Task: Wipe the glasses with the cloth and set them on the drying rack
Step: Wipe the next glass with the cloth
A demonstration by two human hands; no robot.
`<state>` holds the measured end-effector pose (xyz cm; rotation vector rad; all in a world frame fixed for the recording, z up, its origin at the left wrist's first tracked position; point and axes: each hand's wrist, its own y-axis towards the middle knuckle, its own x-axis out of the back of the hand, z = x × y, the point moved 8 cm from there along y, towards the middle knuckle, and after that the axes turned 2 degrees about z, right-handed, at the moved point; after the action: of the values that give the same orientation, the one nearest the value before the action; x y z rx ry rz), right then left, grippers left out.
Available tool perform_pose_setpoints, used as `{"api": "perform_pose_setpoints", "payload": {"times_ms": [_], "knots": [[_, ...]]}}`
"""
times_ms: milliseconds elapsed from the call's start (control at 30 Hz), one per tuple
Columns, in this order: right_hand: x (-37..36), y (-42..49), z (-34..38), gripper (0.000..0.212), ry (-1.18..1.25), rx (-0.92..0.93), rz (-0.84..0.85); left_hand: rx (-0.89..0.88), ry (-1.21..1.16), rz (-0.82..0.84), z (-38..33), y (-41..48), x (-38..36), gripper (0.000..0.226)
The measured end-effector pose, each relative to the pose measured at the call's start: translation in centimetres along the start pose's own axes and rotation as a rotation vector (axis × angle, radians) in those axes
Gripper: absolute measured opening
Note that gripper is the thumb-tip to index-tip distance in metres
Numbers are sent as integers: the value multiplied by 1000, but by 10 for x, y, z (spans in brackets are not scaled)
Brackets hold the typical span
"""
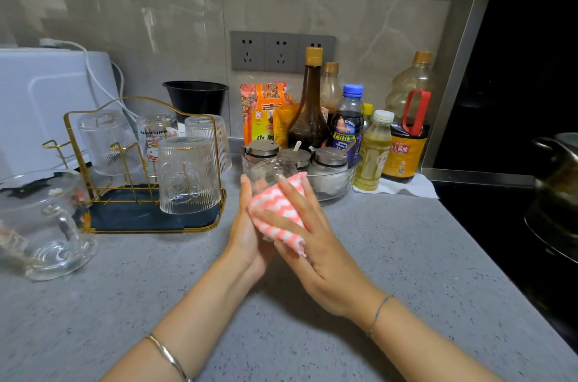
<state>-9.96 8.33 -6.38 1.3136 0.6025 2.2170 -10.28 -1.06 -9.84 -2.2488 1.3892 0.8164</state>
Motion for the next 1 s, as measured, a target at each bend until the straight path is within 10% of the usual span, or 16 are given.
{"api": "perform_pose_setpoints", "payload": {"times_ms": [300,700,1000], "knots": [[30,-2,-28,44,250,-203,-319,32,223,169,17,-10,-26,46],[-6,-1,4,43,105,-28,5,51,-193,83,0,-2,-10,76],[5,-4,-9,52,121,-125,-200,-4,52,100,3,-9,-22,53]]}}
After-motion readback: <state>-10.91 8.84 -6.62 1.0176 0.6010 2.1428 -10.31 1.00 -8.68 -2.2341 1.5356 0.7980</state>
